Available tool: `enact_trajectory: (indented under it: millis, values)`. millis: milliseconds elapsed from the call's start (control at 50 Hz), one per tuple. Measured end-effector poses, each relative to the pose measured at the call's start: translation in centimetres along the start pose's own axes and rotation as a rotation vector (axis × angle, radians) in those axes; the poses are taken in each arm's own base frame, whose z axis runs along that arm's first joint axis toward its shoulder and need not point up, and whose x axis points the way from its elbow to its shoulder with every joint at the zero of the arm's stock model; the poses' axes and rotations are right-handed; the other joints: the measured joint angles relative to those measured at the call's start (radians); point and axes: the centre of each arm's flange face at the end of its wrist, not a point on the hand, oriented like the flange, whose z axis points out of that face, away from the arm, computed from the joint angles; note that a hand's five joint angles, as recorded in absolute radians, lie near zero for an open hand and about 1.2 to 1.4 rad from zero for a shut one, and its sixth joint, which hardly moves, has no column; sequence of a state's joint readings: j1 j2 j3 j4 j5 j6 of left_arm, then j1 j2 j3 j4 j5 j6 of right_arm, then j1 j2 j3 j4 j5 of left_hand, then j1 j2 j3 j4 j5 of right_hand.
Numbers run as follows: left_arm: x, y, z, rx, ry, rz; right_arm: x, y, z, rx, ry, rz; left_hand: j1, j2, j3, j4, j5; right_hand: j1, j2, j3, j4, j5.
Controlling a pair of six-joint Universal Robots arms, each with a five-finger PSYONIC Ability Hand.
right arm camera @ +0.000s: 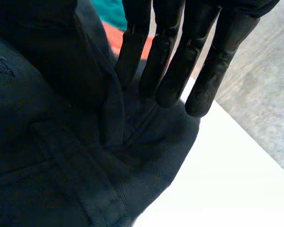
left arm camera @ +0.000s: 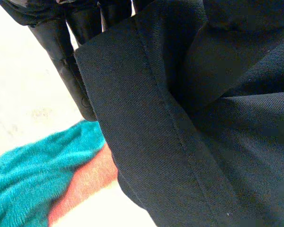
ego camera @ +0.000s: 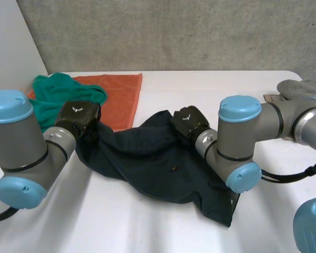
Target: Fold the laundry.
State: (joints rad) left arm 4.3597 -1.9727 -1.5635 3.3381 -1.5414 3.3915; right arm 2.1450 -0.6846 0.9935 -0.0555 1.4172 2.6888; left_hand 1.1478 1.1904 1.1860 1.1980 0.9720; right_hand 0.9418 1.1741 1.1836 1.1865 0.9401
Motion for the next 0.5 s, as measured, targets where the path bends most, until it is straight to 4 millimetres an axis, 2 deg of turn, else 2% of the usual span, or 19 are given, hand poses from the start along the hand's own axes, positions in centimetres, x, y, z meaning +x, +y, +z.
enact_trajectory:
  millis: [20,100,120,140,160,180,220,240,260,300,360,420,460,500]
  values:
    - [0.0,0.0,0.0,0.000,0.000,0.000,0.0,0.0,0.0,0.000,0.000,0.000,0.000,0.000,0.000,0.000,0.000,0.000,0.000,0.000,0.000,0.000]
    - [-0.5,-3.1,1.5,0.127,-0.025,0.003,2.4,-2.4,0.9,0.102,0.085,-0.011,0.000,0.000,0.000,0.000,0.000,0.057,0.000,0.000,0.001,0.000]
    - [-0.6,-3.6,1.7,0.144,-0.029,0.004,3.3,-3.2,1.1,0.136,0.119,-0.016,0.000,0.000,0.000,0.000,0.000,0.057,0.000,0.000,0.001,0.000]
    - [-1.1,-5.6,2.5,0.227,-0.048,0.005,5.3,-5.0,1.4,0.210,0.192,-0.026,0.000,0.000,0.000,0.000,0.000,0.057,0.000,0.000,0.001,0.006]
    - [-1.3,-6.7,2.9,0.276,-0.060,0.005,6.5,-6.1,1.5,0.256,0.240,-0.033,0.000,0.000,0.000,0.000,0.000,0.057,0.000,0.000,0.001,0.014]
    - [-1.5,-7.3,3.1,0.298,-0.066,0.005,7.2,-6.7,1.5,0.280,0.265,-0.036,0.000,0.000,0.000,0.000,0.000,0.057,0.000,0.000,0.001,0.029]
    - [-2.1,-9.8,3.7,0.402,-0.092,0.004,9.5,-9.2,1.3,0.379,0.354,-0.047,0.000,0.002,0.002,0.000,0.000,0.058,0.003,0.000,0.001,0.048]
    - [-2.5,-11.6,3.9,0.480,-0.111,0.004,10.9,-10.9,0.8,0.445,0.406,-0.052,0.000,0.003,0.003,0.000,0.000,0.060,0.004,0.000,0.001,0.050]
    - [-2.7,-12.2,4.0,0.507,-0.118,0.004,11.3,-11.4,0.7,0.464,0.420,-0.054,0.000,0.003,0.003,0.000,0.000,0.060,0.004,0.000,0.001,0.050]
    - [-3.6,-16.4,3.9,0.694,-0.162,0.000,14.2,-15.9,-1.2,0.634,0.532,-0.063,0.000,0.004,0.005,0.001,0.000,0.060,0.004,0.000,0.001,0.055]
    - [-4.1,-20.0,3.2,0.871,-0.196,-0.007,16.2,-20.0,-3.6,0.783,0.610,-0.071,0.000,0.004,0.005,0.001,0.000,0.060,0.004,0.000,0.001,0.059]
    - [-4.2,-22.4,2.2,0.993,-0.215,-0.017,16.9,-22.6,-5.6,0.868,0.641,-0.075,0.000,0.004,0.005,0.001,0.000,0.060,0.004,0.000,0.001,0.060]
    - [-4.0,-23.2,1.6,1.036,-0.219,-0.025,16.9,-23.5,-6.6,0.891,0.642,-0.075,0.000,0.004,0.005,0.001,0.000,0.060,0.004,0.000,0.001,0.060]
    - [-3.9,-23.3,1.4,1.044,-0.218,-0.028,16.9,-23.6,-6.7,0.892,0.641,-0.075,0.000,0.004,0.005,0.001,0.000,0.060,0.004,0.000,0.001,0.060]
